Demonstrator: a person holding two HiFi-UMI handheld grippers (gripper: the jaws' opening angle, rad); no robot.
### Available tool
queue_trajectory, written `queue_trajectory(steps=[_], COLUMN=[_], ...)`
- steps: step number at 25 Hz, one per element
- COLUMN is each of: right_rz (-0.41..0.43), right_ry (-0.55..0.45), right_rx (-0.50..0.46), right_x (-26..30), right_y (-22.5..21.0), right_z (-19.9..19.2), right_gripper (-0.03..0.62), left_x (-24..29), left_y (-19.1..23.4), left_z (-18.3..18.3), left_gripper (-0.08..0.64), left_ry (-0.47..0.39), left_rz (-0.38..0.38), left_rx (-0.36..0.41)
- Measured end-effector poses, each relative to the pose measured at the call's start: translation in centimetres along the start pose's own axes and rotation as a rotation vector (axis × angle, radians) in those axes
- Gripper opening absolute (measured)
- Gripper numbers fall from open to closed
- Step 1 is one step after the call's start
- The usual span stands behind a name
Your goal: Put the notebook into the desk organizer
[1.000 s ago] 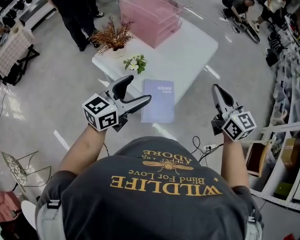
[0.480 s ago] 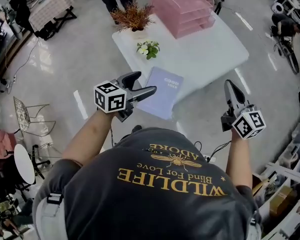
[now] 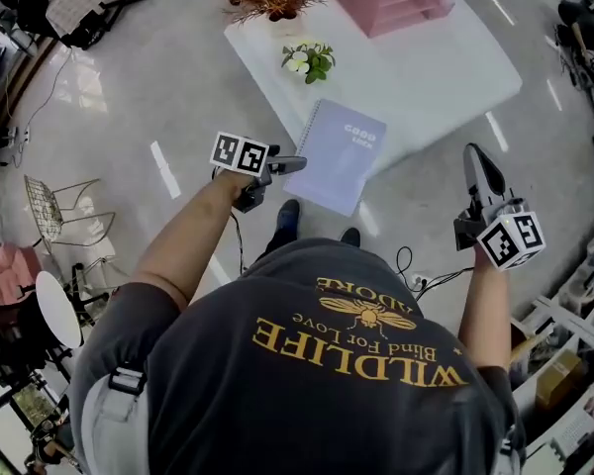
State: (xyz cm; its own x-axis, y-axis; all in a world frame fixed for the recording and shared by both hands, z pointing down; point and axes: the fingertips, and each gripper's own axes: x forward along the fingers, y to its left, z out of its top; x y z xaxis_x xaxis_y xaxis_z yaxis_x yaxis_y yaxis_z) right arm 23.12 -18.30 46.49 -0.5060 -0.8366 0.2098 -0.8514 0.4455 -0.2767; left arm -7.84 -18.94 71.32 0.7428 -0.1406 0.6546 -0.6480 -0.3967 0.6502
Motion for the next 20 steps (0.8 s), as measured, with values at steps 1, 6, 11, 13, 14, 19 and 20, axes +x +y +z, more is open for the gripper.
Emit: queue_trajectory(steps=[1, 6, 11, 13, 14, 19, 20], right_rz=[-0.008, -0.052, -0.073, -0.074, -0.076, -0.067, -0.062], right_ry=[0.011, 0.054, 0.069, 0.071, 0.071, 0.054, 0.046], right_rx=[0.001, 0.014, 0.02, 0.027, 0.03, 0.029, 0.027], right_x=[0.1, 0.1, 0.1, 0.0, -0.1, -0.5, -0.6], right_y=[0.2, 0.4, 0.3, 0.1, -0.1, -0.6, -0.8], right_z=[-0.3, -1.8, -1.9, -2.1, -2.1, -1.4, -1.1], right_gripper=[0.0, 0.0, 0.0, 0.0, 0.0, 0.0, 0.0], left_x=[0.9, 4.9, 6.1, 5.9, 5.8, 4.3, 3.9], left_y=[0.6, 1.1, 0.1, 0.0, -0.1, -2.2, -2.8], left_z=[-0.7, -3.5, -3.3, -3.4, -3.4, -3.1, -2.9], left_gripper=[0.429, 0.383, 0.204, 0.182, 0.156, 0.05, 0.037], left_ry=[0.034, 0.172, 0.231, 0.254, 0.261, 0.246, 0.23], left_rz=[-0.014, -0.078, -0.084, -0.062, -0.054, -0.052, -0.061], left_rx=[-0.027, -0.1, -0.138, -0.15, -0.156, -0.211, -0.222])
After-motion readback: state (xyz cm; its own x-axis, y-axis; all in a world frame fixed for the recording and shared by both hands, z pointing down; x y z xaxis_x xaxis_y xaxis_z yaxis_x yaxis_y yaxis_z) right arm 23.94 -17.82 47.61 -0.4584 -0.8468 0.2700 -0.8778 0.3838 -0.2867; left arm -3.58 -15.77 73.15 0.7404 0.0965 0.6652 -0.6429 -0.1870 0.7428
